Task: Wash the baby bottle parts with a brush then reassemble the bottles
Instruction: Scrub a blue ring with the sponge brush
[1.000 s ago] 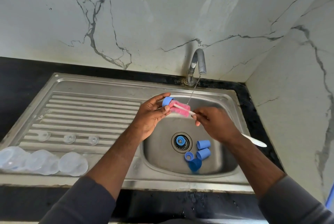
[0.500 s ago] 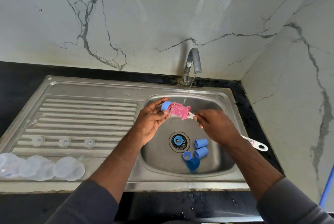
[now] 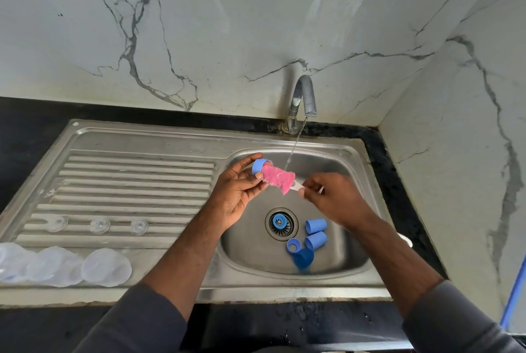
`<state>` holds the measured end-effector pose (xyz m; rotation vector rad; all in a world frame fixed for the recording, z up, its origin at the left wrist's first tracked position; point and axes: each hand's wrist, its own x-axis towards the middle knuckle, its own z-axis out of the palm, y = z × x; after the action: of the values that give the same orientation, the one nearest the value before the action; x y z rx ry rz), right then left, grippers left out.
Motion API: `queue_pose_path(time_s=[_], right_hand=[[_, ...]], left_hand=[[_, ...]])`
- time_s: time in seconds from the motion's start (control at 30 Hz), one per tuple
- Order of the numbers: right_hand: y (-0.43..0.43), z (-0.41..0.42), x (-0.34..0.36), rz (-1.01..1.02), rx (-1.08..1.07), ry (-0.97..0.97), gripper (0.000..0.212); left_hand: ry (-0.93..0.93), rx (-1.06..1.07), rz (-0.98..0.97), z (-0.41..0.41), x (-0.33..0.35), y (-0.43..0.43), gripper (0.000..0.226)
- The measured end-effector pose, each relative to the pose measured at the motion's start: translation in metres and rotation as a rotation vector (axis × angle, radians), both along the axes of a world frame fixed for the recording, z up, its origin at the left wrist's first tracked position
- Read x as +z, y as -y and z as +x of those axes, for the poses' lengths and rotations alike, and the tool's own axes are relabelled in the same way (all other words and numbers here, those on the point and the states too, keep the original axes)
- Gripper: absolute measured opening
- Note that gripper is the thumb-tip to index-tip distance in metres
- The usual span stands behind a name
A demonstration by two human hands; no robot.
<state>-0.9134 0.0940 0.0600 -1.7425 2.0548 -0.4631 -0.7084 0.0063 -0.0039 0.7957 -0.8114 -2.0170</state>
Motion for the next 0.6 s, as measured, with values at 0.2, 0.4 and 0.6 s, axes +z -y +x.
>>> queue_pose_path(time_s=[0.2,0.4,0.6], right_hand=[[-0.002,-0.001,0.0,0.023,-0.042,0.112,0.015],[0.002,-0.004,0.0,0.035,0.002,-0.006,0.011],[-0.001,-0.016,-0.001,0.053,0.036,0.078,0.011]], left_hand=[[-0.027,0.004,0.009,0.0,0.001,0.002,0.046],[-0.009,0.03,0.022,-0.007,-0.002,-0.001,0.044],[-0.009,0.016,0.002,-0.013,0.002,-0.002,0.046]])
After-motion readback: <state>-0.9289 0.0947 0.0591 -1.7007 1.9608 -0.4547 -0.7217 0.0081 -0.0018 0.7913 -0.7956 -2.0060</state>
